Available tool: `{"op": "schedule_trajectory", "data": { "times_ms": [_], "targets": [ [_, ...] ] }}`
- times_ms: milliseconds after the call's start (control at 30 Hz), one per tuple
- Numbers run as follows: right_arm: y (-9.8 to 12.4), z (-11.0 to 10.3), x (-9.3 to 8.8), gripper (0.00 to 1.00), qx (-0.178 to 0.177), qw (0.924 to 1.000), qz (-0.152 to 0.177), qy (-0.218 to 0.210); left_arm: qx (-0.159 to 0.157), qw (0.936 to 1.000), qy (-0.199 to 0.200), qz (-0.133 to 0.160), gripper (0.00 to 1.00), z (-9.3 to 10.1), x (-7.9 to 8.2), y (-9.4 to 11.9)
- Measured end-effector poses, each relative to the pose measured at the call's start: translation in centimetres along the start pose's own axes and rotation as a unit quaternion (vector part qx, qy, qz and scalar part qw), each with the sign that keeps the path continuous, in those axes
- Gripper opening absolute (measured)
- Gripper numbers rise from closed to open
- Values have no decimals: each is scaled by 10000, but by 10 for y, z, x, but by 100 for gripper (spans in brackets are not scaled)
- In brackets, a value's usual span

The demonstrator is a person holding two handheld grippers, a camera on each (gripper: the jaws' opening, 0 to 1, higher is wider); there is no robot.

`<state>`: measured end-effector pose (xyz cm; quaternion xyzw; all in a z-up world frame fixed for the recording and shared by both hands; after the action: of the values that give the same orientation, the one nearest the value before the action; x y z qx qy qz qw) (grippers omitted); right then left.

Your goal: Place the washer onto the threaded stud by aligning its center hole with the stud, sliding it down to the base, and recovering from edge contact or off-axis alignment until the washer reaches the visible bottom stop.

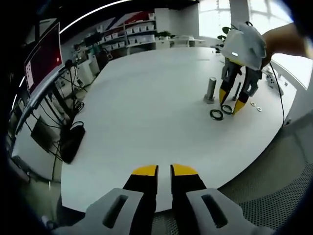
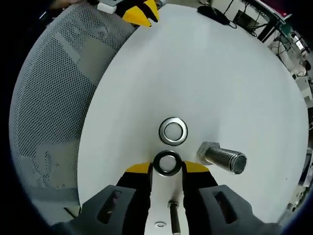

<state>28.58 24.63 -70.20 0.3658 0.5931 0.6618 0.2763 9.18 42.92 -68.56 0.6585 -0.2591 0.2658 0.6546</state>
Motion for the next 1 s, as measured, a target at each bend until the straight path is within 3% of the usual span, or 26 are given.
{"op": "schedule_trajectory", "data": {
  "times_ms": [233,400,500,833,1000],
  "targets": [
    [1,0,1,24,-18,10000,-52,28,11,10000,-13,-8,7,0,0,0],
    [3,-3,-6,24,-20,9992,5,-390,13,10000,-10,1,7,0,0,0],
    [10,-5,-9,24,-112,9993,33,-359,5,10000,-22,-10,7,0,0,0],
    [41,3,-5,24,-301,9938,632,-863,34,10000,8,33,7,-1,1,0],
    [55,6,-2,24,-455,9938,606,-815,22,10000,-3,17,7,-1,0,0]
  ]
}}
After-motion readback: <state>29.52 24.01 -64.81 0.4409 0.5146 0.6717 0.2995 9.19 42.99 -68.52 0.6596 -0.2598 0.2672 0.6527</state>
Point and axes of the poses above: the point that each gripper's makers call its tool centre point, and the gripper's own axes: y roughly backward along the fingers, z roughly to its right, x roughly out of its top, the point moved 10 cm from there along y, roughly backward along the fingers, and after that the axes turned 6 degrees about y, right-handed, at the moved point
